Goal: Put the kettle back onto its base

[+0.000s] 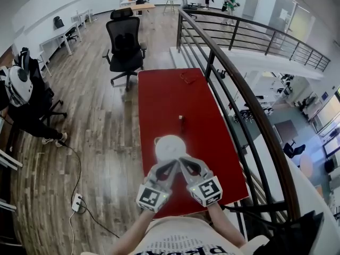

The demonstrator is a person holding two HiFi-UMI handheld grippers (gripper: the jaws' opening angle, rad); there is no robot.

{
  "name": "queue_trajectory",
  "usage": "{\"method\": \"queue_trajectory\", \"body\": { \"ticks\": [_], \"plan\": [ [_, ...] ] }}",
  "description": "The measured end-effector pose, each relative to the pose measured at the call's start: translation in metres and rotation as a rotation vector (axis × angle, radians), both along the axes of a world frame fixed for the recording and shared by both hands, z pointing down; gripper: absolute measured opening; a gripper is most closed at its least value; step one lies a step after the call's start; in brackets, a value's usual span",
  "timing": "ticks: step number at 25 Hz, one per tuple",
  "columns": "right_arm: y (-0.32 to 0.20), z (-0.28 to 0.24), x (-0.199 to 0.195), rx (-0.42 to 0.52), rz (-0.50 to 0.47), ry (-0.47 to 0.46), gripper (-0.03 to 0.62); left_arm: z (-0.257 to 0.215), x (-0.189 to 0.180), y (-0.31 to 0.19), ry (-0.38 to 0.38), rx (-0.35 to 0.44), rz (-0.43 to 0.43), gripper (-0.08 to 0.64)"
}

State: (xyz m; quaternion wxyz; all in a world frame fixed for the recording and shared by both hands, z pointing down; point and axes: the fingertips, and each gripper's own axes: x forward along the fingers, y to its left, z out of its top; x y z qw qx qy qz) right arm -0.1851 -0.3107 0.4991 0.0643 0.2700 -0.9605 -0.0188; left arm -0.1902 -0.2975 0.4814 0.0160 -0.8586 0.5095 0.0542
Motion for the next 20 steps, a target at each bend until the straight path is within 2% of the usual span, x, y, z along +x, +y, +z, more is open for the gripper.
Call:
{"method": "queue_trajectory", "body": {
  "ticks": [3,7,11,15,20],
  "plan": [
    [-0.001,0.002,0.0,-0.008,0.008,0.001,0.008,0.007,0.0,-0.001,-0.027,-0.006,0.013,0.003],
    [-0.001,0.002,0.001,0.013,0.006,0.0,0.008,0.001,0.001,-0.001,0.016,0.003,0.01,0.003],
    [-0.002,0.003,0.003,0.001,0.01,0.016,0.008,0.009,0.001,-0.002,-0.052,-0.005,0.021,0.003],
    [-0.001,0.003,0.004,0.0,0.004,0.003,0.008,0.007,0.003,-0.001,-0.023,-0.009,0.013,0.003],
    [0.0,0.007,0.002,-0.012,0.0,0.006,0.008,0.011,0.001,-0.001,-0.022,-0.015,0.014,0.003]
  ]
}}
